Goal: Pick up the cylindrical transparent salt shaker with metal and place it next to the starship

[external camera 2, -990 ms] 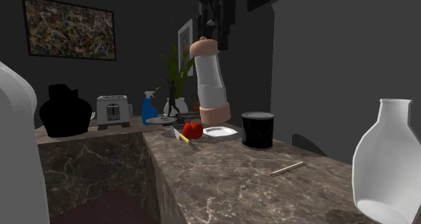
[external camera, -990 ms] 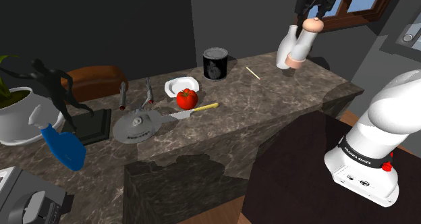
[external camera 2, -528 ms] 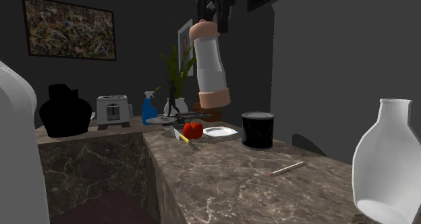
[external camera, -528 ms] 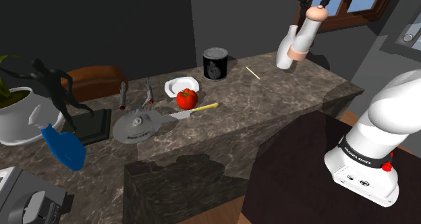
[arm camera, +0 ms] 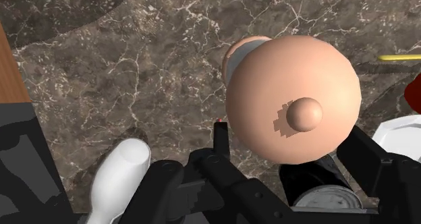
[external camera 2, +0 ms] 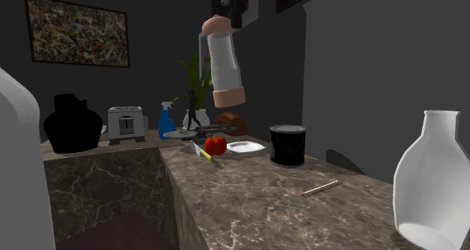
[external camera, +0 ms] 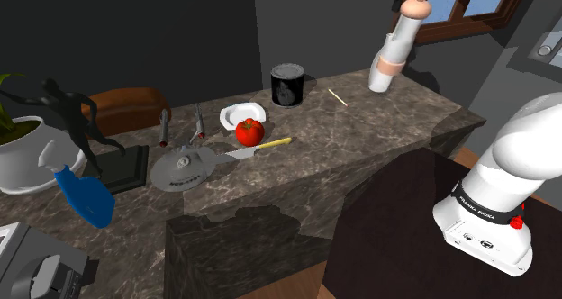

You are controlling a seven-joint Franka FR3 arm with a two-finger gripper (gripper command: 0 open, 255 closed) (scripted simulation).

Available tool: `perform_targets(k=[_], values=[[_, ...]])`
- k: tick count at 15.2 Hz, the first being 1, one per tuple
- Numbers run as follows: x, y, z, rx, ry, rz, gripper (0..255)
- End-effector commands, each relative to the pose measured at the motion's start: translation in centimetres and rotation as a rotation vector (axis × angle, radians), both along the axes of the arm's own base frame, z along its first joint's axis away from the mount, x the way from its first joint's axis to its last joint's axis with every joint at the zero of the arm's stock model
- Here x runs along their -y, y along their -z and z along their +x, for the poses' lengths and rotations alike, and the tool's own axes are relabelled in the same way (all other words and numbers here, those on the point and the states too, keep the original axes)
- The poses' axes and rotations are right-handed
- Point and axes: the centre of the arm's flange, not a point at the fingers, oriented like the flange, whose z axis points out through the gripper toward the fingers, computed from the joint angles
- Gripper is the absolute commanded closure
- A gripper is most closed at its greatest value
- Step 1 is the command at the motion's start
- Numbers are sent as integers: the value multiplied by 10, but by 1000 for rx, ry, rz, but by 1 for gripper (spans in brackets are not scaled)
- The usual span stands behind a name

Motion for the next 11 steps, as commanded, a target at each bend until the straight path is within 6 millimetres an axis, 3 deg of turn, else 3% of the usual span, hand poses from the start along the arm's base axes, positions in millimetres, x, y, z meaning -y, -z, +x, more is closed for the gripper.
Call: perform_targets(k=[1,11], values=[[-25,1,10,0,1,0,255],[-150,1,51,0,1,0,255]])
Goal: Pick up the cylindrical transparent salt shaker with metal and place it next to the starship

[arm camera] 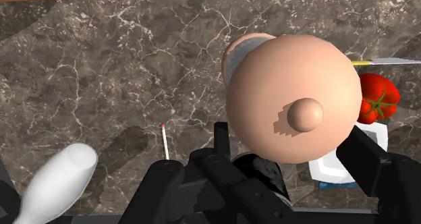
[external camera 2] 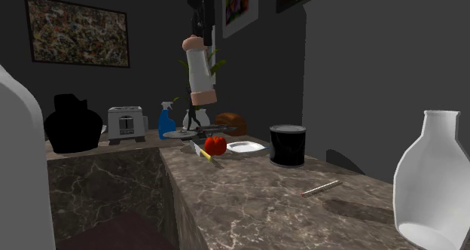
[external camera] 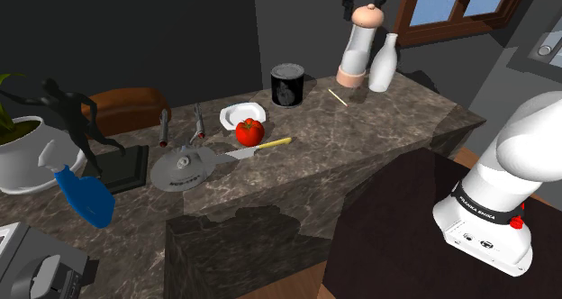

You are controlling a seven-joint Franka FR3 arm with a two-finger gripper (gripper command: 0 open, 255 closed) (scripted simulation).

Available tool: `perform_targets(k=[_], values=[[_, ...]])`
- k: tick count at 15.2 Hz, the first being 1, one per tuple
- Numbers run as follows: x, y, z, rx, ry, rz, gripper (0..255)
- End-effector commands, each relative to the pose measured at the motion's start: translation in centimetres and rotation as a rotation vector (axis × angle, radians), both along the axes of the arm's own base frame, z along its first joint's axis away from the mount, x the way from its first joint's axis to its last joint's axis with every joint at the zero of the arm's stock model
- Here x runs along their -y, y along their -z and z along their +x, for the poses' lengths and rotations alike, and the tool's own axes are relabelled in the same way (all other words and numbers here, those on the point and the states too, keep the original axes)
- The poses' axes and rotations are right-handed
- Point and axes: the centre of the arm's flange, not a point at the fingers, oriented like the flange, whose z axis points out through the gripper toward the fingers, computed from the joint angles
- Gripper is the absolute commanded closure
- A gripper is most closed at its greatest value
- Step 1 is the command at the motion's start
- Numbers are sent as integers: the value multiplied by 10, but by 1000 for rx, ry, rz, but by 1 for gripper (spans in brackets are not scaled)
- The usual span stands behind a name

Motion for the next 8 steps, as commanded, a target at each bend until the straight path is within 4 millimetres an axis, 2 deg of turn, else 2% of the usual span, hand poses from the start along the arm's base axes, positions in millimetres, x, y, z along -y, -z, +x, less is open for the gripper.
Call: perform_targets(k=[1,8], values=[[-27,-2,8,0,0,1,255],[-115,-2,37,0,0,1,255]])
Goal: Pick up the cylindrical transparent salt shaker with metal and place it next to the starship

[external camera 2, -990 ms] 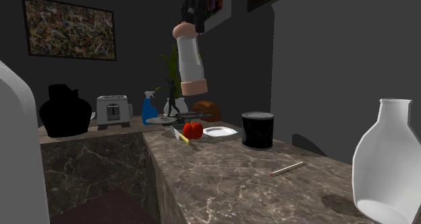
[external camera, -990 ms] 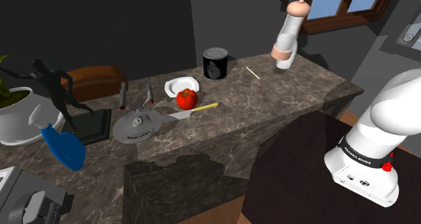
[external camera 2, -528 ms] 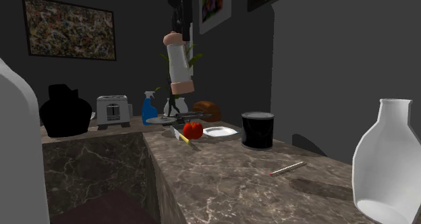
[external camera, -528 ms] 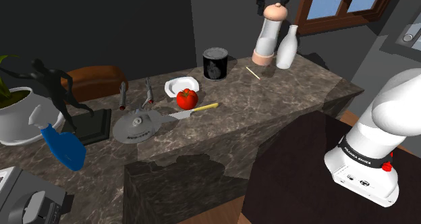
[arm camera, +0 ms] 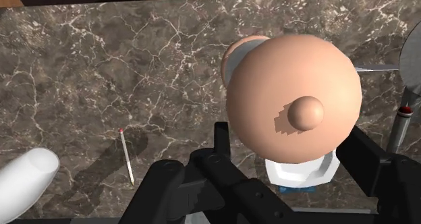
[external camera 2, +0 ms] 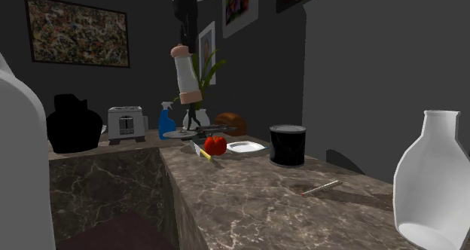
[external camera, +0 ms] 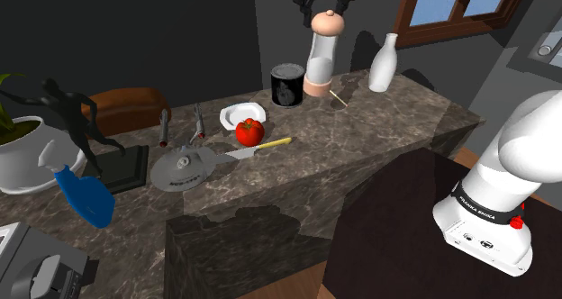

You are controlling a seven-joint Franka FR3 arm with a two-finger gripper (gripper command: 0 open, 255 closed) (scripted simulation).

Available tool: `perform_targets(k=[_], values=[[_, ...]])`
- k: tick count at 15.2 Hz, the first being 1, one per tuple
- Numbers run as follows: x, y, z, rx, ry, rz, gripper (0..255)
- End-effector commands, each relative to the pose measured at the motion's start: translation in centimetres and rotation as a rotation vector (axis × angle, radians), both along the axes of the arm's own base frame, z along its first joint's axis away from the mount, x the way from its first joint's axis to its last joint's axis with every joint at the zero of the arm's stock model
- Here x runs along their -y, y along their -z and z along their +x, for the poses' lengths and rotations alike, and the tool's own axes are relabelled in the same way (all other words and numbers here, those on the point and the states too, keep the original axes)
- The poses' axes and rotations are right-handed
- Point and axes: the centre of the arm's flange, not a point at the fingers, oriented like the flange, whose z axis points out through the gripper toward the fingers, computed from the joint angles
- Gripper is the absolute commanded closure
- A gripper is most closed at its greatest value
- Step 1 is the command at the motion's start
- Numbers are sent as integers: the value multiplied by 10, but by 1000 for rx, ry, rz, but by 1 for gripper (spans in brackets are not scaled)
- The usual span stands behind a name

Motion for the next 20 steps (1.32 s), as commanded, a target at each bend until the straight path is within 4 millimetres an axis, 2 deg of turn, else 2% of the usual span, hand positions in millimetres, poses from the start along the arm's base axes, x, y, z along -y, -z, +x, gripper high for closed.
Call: perform_targets(k=[1,10,20], values=[[-23,-2,11,1,1,1,255],[-137,-2,49,1,1,1,255],[-137,51,49,1,1,1,255]])
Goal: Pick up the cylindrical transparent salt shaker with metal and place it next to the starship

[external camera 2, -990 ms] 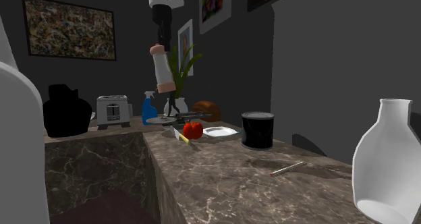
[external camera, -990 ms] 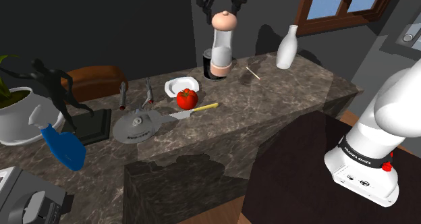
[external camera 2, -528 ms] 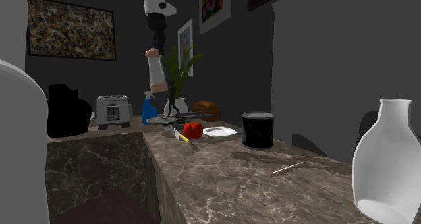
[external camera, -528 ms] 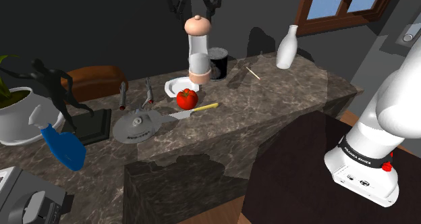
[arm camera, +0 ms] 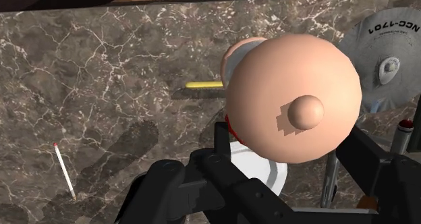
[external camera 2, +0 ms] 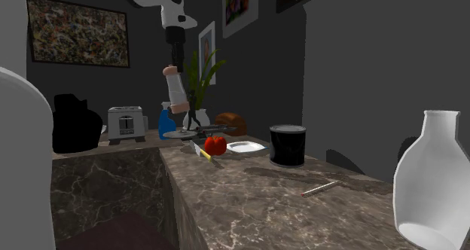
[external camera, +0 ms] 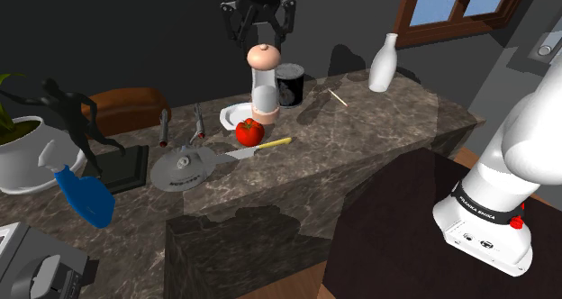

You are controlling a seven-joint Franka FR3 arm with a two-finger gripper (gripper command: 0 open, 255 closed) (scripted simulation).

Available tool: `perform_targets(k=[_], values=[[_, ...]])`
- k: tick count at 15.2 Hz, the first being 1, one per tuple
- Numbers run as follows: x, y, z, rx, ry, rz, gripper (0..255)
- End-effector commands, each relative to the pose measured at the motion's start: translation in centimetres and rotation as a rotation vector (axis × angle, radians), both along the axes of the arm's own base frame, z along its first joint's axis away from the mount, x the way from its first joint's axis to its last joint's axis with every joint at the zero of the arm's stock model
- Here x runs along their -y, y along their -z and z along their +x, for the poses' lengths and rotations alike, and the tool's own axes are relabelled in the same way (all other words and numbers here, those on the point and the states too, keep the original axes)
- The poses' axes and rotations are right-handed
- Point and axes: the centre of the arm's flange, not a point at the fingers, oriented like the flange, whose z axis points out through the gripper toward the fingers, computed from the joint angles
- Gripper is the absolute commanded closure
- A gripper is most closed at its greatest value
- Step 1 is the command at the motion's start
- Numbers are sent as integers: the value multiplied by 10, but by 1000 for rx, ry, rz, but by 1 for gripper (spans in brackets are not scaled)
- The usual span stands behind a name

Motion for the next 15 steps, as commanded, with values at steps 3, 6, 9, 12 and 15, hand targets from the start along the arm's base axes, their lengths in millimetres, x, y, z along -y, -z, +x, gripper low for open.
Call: perform_targets(k=[3,6,9,12,15], values=[[0,22,0,1,0,0,255],[0,38,0,1,0,0,255],[0,54,0,1,0,0,255],[0,70,0,1,0,0,255],[0,86,0,1,0,0,255]])
